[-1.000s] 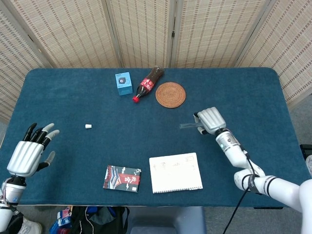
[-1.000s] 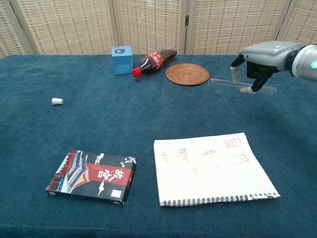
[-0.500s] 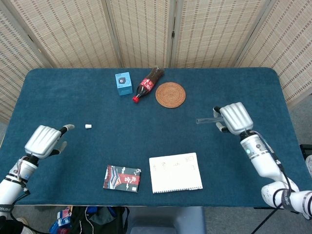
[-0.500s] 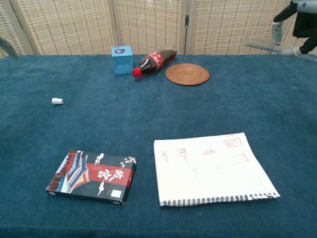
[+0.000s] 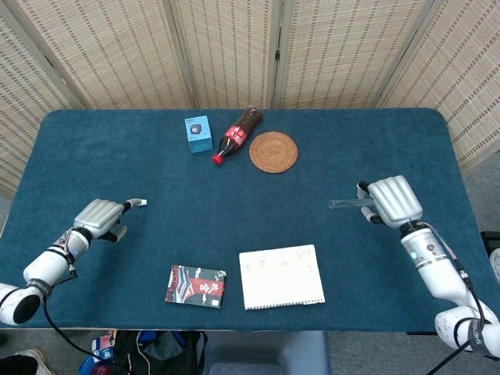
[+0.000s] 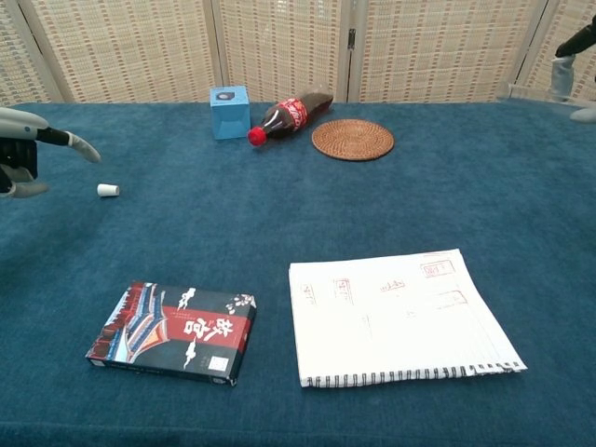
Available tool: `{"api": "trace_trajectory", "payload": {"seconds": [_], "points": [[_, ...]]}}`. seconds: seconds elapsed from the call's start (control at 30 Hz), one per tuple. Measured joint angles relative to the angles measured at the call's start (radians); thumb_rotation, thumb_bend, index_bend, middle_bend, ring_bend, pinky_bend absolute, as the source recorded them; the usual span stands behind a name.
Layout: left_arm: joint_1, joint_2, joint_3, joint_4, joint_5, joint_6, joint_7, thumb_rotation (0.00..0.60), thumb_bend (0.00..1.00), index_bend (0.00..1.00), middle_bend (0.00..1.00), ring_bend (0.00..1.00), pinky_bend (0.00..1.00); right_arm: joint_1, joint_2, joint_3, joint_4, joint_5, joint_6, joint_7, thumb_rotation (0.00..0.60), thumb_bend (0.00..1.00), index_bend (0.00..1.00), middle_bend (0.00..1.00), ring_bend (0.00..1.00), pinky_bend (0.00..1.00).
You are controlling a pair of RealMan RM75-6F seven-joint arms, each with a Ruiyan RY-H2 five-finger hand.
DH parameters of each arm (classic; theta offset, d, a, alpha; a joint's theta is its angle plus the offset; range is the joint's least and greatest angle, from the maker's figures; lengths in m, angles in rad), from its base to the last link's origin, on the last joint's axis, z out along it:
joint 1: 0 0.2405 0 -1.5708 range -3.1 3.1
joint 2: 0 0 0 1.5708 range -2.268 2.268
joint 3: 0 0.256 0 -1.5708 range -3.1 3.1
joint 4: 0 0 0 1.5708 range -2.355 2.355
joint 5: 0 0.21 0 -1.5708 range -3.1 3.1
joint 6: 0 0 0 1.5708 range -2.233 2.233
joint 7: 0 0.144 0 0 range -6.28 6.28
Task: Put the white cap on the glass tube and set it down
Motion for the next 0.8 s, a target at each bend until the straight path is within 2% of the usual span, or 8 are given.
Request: {"api": "trace_trajectory", "payload": {"seconds": [0.23, 0.47, 0.8], "points": [[-0.064, -0.065, 0.037, 0.113, -0.121, -0.074, 0.023, 0.600, 0.49, 0.10, 0.94, 0.96, 1.00, -0.010, -0.005, -0.004, 0.010, -0.009, -0.004, 0.011, 0.600, 0.61, 0.87, 1.00, 1.00, 1.00], [-0.104, -0.097, 0.092, 0.165, -0.206, -0.103, 0.055, 0.600, 0.49, 0.10, 0.94, 0.96, 1.00, -0.018, -0.005, -0.003, 0.017, -0.009, -0.007, 0.019, 0.600, 0.61, 0.87, 1.00, 1.00, 1.00], [-0.148, -0.140, 0.139, 0.236, -0.294, -0.134, 0.063, 0.600, 0.49, 0.10, 0.94, 0.96, 1.00, -0.030, -0.005, -0.004, 0.018, -0.010, -0.013, 0.029, 0.600, 0.61, 0.87, 1.00, 1.00, 1.00]]}}
